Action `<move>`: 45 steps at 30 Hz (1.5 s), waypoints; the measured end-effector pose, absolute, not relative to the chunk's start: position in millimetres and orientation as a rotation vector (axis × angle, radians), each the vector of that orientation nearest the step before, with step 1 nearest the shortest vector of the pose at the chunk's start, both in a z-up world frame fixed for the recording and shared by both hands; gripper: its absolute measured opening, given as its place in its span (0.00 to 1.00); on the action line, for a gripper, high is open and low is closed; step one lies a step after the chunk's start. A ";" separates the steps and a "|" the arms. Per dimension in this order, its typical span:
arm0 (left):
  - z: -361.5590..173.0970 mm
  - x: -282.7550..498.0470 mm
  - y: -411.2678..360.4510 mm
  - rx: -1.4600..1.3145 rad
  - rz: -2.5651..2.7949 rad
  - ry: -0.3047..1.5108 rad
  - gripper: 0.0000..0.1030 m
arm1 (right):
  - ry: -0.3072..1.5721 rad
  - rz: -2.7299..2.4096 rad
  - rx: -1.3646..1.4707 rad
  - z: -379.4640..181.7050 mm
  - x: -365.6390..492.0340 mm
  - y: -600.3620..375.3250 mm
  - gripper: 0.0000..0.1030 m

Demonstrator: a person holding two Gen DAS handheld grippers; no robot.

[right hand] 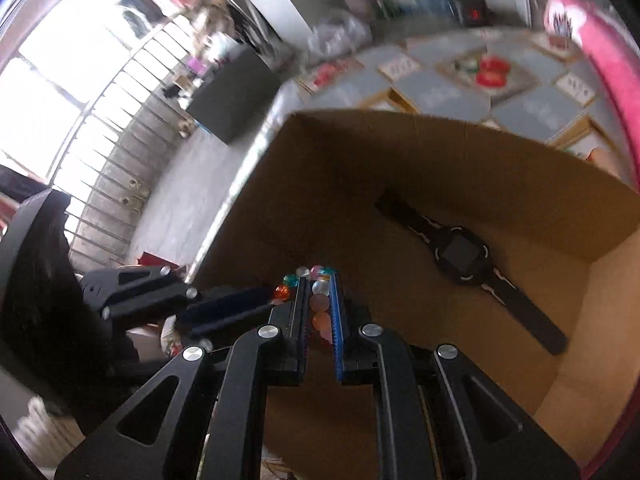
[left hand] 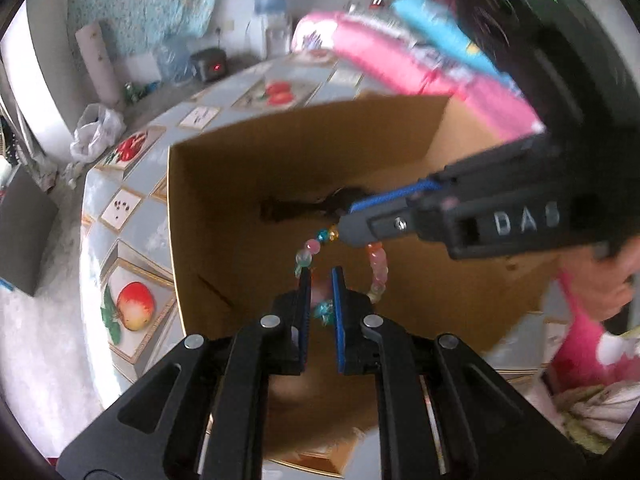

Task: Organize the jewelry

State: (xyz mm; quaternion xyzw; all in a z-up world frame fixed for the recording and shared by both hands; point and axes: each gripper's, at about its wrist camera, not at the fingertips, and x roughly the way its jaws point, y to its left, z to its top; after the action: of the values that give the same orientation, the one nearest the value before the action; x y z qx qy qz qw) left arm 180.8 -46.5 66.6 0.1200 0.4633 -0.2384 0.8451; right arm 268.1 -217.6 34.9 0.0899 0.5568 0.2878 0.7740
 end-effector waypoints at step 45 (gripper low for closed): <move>59.3 118.6 75.2 0.150 -0.140 0.673 0.49 | 1.417 0.681 -0.635 -44.3 272.1 -178.5 0.26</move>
State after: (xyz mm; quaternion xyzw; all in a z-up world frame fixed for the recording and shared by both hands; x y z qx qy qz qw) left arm 118.6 75.2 59.3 0.0736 0.3294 -0.0686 0.9388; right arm 272.1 -178.5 -44.3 -0.2810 0.6265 0.3012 0.6616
